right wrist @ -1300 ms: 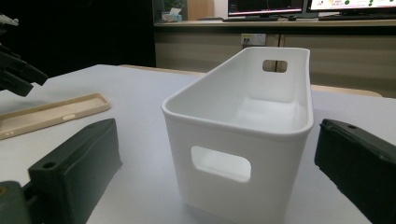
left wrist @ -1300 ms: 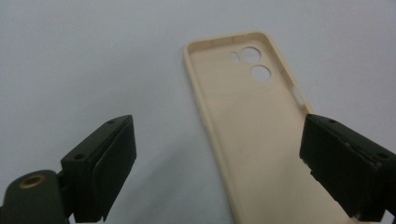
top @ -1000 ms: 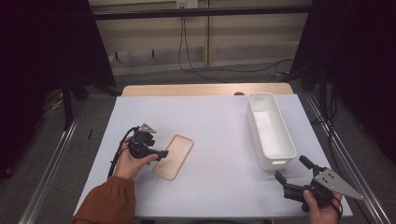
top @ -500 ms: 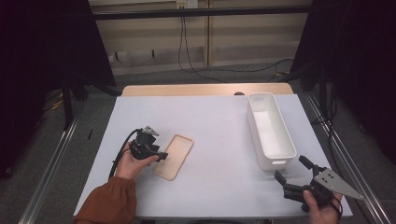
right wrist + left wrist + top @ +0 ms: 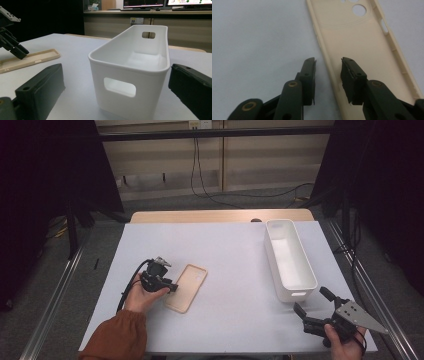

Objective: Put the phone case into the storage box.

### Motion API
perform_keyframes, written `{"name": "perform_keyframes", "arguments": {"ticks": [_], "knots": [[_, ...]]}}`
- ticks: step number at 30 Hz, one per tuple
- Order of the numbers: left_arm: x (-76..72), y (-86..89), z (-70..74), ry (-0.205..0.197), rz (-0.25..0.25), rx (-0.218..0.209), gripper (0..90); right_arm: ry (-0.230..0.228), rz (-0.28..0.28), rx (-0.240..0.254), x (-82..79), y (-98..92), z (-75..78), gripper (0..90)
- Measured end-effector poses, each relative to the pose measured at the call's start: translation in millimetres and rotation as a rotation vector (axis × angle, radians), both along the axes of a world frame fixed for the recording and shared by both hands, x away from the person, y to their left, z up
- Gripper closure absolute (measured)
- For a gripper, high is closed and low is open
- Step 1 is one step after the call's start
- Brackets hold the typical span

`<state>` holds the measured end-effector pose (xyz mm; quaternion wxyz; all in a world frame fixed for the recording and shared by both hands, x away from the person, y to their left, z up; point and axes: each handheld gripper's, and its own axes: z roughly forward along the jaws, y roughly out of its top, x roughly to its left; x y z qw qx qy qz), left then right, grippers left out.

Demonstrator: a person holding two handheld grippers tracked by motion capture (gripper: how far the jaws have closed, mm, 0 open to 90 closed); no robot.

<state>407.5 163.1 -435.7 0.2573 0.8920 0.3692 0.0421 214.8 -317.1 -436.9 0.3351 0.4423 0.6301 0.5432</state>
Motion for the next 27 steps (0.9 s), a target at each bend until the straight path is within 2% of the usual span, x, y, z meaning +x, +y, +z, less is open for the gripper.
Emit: {"name": "perform_keyframes", "arguments": {"ticks": [15,18,23,25,26,27], "knots": [[4.0,2.1,-0.9,0.046,0.026,-0.023,67.2,0.001,0.001,-0.002,0.0,0.4,-0.1,0.0],[3.9,2.0,-1.3,0.058,0.046,-0.033,68.6,0.001,0.002,-0.002,0.1,0.5,-0.2,0.0],[5.4,4.2,-1.6,0.063,0.046,-0.039,71.0,0.002,0.003,-0.002,0.1,0.6,-0.2,0.0],[5.0,4.0,-1.8,0.066,0.056,-0.046,72.3,0.001,0.003,-0.001,0.2,0.8,-0.2,0.0],[4.9,3.9,-2.3,0.086,0.056,-0.072,75.2,0.002,0.003,0.000,0.2,0.8,-0.2,0.0],[5.7,4.8,-2.6,0.095,0.055,-0.079,81.0,0.003,0.001,0.003,0.3,1.1,-0.2,0.0]]}}
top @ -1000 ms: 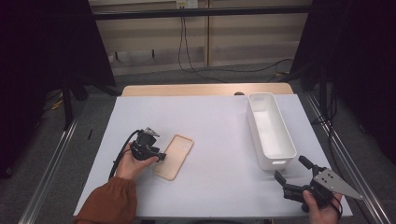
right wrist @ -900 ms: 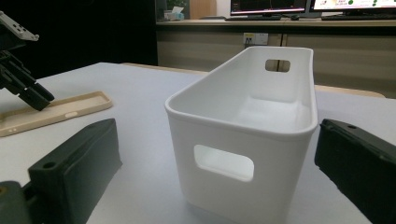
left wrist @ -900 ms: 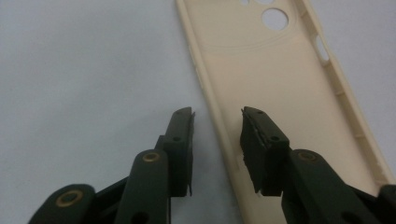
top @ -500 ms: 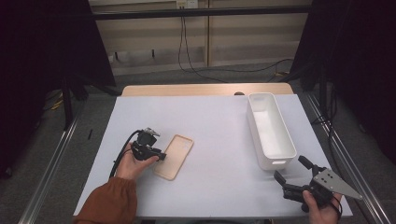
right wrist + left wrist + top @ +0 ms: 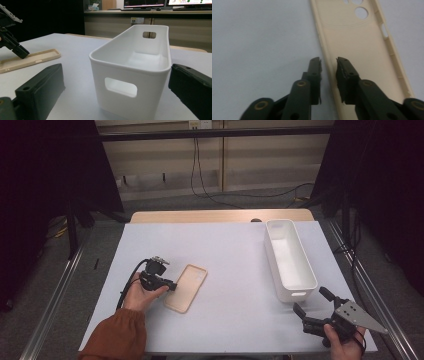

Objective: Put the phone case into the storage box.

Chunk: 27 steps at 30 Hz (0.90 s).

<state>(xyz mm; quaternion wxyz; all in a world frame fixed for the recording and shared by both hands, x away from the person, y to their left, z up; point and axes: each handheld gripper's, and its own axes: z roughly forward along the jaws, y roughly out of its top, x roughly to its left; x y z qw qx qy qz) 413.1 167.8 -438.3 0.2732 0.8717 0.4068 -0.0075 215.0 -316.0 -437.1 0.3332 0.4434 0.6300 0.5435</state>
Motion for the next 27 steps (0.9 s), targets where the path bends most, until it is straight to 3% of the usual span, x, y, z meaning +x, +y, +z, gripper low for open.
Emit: {"name": "perform_keyframes", "arguments": {"ticks": [13,20,27], "knots": [[0.2,1.0,-0.6,0.017,0.030,-0.012,83.2,0.001,0.004,-0.003,0.0,0.1,-0.1,0.0],[-3.1,-3.4,1.3,-0.031,0.026,0.024,87.2,0.001,0.004,-0.004,0.2,-0.1,-0.2,0.0],[-5.2,-4.4,1.5,-0.052,0.032,0.020,87.6,0.001,0.003,-0.001,0.0,-0.2,0.0,0.0]]}}
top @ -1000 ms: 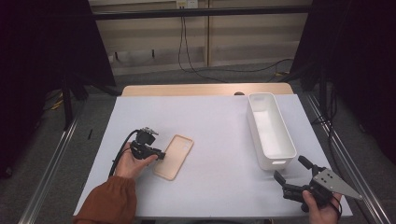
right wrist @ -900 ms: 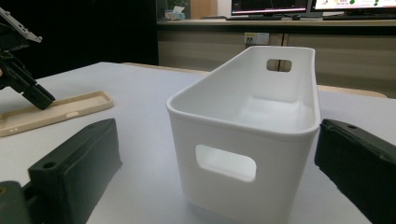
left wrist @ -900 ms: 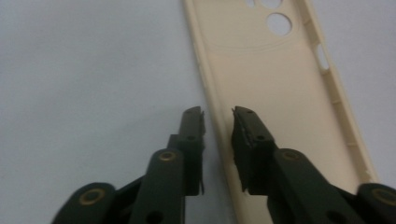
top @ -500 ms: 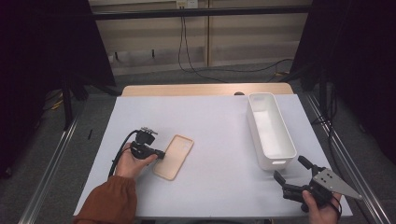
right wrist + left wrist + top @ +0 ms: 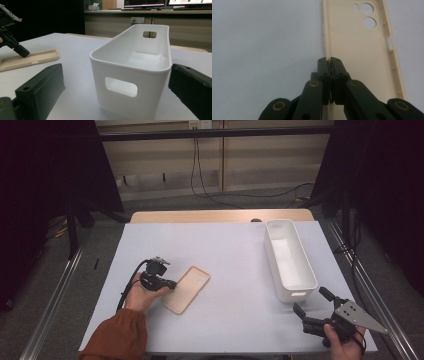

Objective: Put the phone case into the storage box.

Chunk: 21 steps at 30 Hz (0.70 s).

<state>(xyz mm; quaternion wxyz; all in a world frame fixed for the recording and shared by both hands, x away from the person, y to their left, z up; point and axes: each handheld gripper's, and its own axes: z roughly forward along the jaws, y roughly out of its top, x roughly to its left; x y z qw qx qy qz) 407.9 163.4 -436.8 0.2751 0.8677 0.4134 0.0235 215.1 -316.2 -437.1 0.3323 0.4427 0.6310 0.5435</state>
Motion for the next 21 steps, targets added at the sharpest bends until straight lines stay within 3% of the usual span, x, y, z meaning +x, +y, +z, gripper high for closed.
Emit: {"name": "perform_keyframes", "arguments": {"ticks": [12,21], "knots": [[-0.6,3.2,1.2,-0.013,0.032,-0.026,87.8,-0.002,-0.001,-0.003,-0.3,-0.8,-0.1,0.0],[-6.5,4.6,8.8,-0.089,0.027,-0.070,87.7,-0.001,-0.002,-0.002,-0.2,-0.6,-0.2,0.0]]}}
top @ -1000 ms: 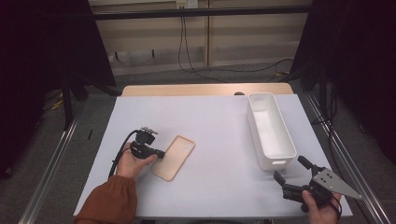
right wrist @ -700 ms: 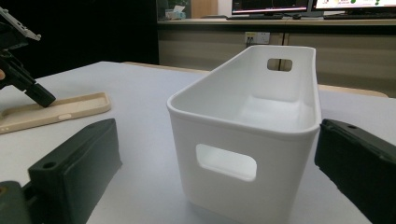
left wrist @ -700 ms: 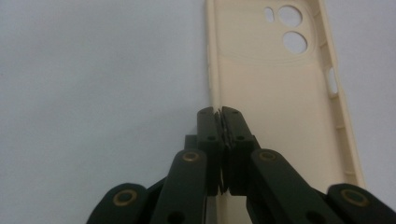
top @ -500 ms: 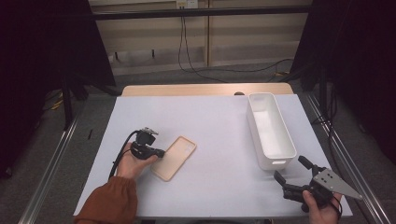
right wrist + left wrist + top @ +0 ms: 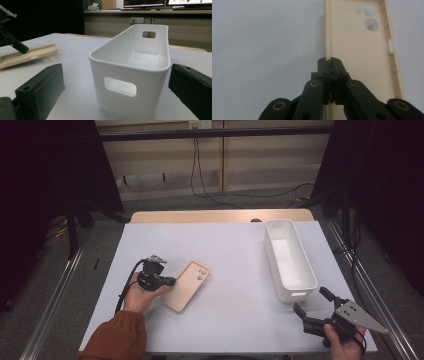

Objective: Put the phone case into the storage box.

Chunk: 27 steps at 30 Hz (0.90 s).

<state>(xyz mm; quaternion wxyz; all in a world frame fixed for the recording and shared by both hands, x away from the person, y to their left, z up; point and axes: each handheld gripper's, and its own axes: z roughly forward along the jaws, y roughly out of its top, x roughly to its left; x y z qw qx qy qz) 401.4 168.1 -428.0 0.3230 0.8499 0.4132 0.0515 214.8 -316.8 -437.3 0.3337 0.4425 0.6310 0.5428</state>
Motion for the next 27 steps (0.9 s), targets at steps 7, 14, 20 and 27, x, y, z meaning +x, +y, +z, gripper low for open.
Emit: {"name": "perform_keyframes", "arguments": {"ticks": [7,14,20,27], "knots": [[-2.8,0.6,3.8,-0.035,0.004,-0.052,87.7,-0.001,0.000,0.000,-0.1,0.0,0.0,0.0],[-6.1,2.6,6.7,-0.087,0.011,-0.081,87.7,0.001,0.000,-0.001,-0.2,0.2,0.1,0.0],[-11.0,3.3,9.6,-0.155,0.003,-0.107,87.7,0.000,0.001,-0.003,-0.4,0.2,0.2,0.0],[-14.3,6.0,10.6,-0.193,0.018,-0.139,87.7,-0.001,-0.001,0.001,-0.7,0.0,0.3,0.0]]}}
